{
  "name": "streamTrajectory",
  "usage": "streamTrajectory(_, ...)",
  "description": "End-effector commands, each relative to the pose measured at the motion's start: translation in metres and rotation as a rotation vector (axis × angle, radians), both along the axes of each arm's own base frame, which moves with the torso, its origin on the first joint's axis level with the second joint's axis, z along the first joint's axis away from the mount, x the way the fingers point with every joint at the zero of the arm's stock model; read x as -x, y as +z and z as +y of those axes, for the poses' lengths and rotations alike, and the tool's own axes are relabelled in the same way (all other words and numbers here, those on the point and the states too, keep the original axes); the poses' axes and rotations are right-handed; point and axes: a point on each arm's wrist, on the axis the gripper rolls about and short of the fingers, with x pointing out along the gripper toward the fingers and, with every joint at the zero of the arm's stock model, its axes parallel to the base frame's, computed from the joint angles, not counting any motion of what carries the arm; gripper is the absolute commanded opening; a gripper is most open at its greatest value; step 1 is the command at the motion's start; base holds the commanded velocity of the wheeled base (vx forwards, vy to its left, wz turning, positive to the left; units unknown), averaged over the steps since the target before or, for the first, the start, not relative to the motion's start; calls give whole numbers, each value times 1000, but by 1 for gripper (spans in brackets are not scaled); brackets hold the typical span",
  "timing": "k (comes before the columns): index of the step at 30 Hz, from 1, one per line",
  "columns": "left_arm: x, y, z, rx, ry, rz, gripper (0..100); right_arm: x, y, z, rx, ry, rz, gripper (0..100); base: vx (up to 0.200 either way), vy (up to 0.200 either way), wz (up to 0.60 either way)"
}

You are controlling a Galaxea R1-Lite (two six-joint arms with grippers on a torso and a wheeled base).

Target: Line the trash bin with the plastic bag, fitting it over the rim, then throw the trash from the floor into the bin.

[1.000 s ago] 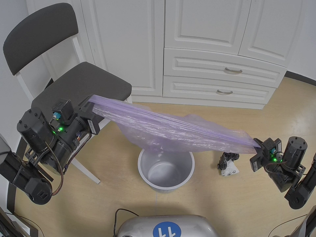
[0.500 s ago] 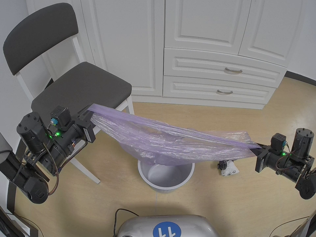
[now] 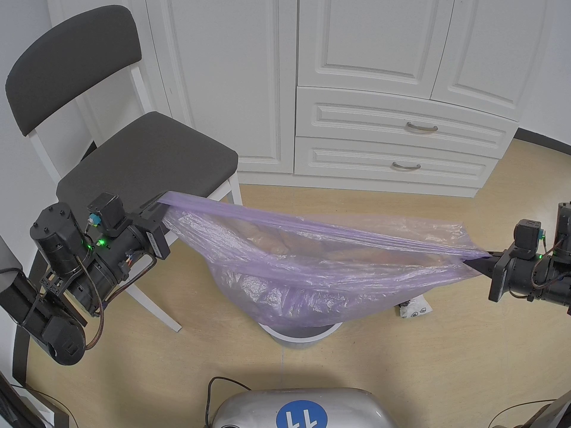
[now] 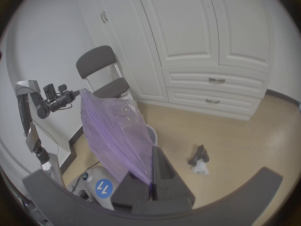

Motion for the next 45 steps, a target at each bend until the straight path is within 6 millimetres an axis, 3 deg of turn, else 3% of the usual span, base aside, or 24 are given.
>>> streamTrajectory(1, -1, 0, 1, 2, 3, 2, 0, 7, 11, -3, 28, -9, -66, 0, 0, 0, 0)
streamTrajectory(7, 6, 4, 4, -1, 6, 7, 0, 5, 6, -1, 164, -189, -75, 0, 0, 0, 0)
streamTrajectory(18, 19, 6, 6, -28, -31, 84, 0, 12, 1, -4, 235, -189, -94, 0, 0, 0, 0)
streamTrajectory(28, 19, -2, 41, -52, -66, 153, 0, 16, -9, -15, 355, -186, -96, 0, 0, 0, 0)
streamTrajectory(32, 18, -2, 45, -50, -83, 151, 0, 14, -10, -16, 363, -181, -93, 0, 0, 0, 0)
streamTrajectory(35, 19, 0, 38, -50, -113, 144, 0, 13, -7, -13, 353, -167, -109, 0, 0, 0, 0)
streamTrajectory(45, 20, 1, -25, -53, -253, 123, 0, 16, 6, 18, 234, -53, -198, 0, 0, 0, 0)
